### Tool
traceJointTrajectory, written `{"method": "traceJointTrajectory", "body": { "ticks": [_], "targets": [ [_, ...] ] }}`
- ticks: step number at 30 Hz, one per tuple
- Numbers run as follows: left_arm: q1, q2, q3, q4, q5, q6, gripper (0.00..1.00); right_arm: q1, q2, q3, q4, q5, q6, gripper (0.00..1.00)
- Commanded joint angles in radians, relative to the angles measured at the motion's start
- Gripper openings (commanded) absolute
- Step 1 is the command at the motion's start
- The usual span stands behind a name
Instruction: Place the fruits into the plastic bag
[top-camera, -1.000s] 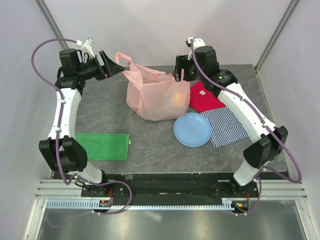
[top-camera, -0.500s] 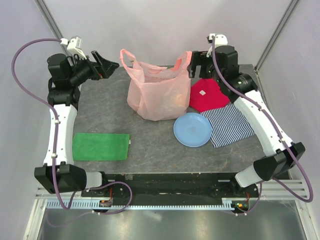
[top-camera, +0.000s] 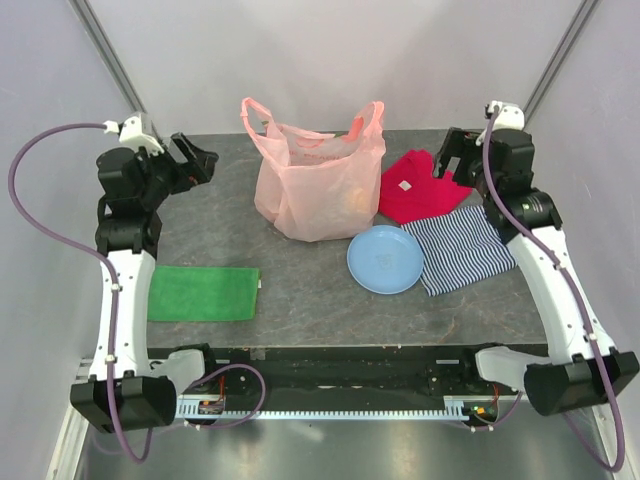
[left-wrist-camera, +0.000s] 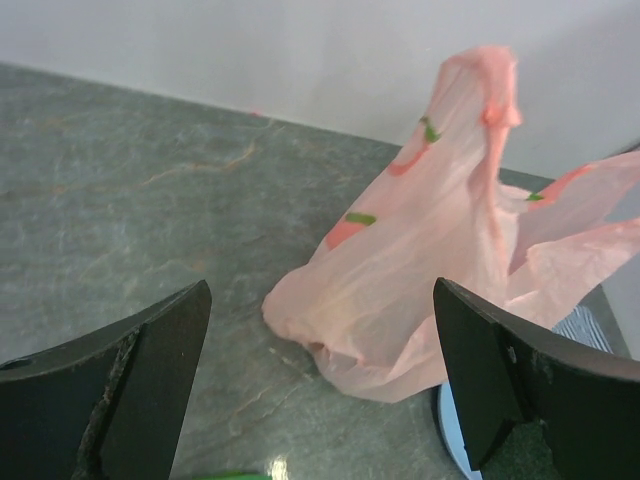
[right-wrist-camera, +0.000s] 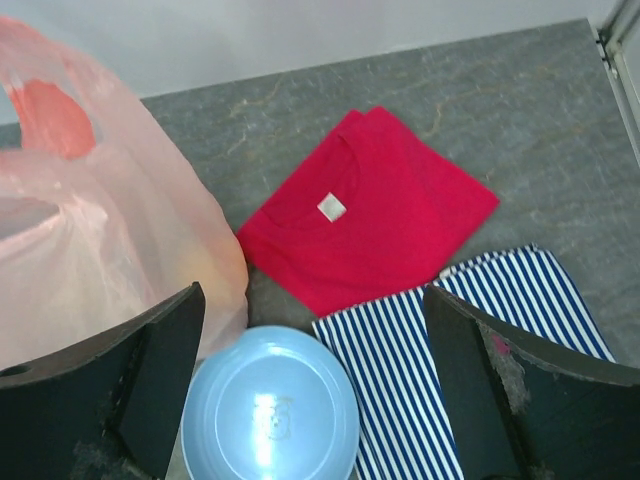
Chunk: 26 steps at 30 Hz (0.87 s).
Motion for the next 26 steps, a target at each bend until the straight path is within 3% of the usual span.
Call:
{"method": "traceJointTrajectory", "body": {
  "ticks": [1,7,12,26],
  "targets": [
    [0.004,-0.110,-0.080,-0.021,-0.050,0.022,0.99,-0.005,-0.151,-0.123,0.061,0.017,0.025,0.98],
    [0.001,-0.293,-0.228,0.019,-0.025,0.071,0.99,-0.003,-0.312,-0.270,0.119,0.054,0.013,0.98],
    [-0.001,-0.388,-0.308,0.021,-0.056,0.083,0.99,-0.005,-0.332,-0.303,0.120,0.050,0.004,0.98],
    [-0.004,-0.411,-0.324,0.012,-0.048,0.094,0.99,-0.005,-0.349,-0.340,0.133,0.057,0.001,0.98]
  ]
}}
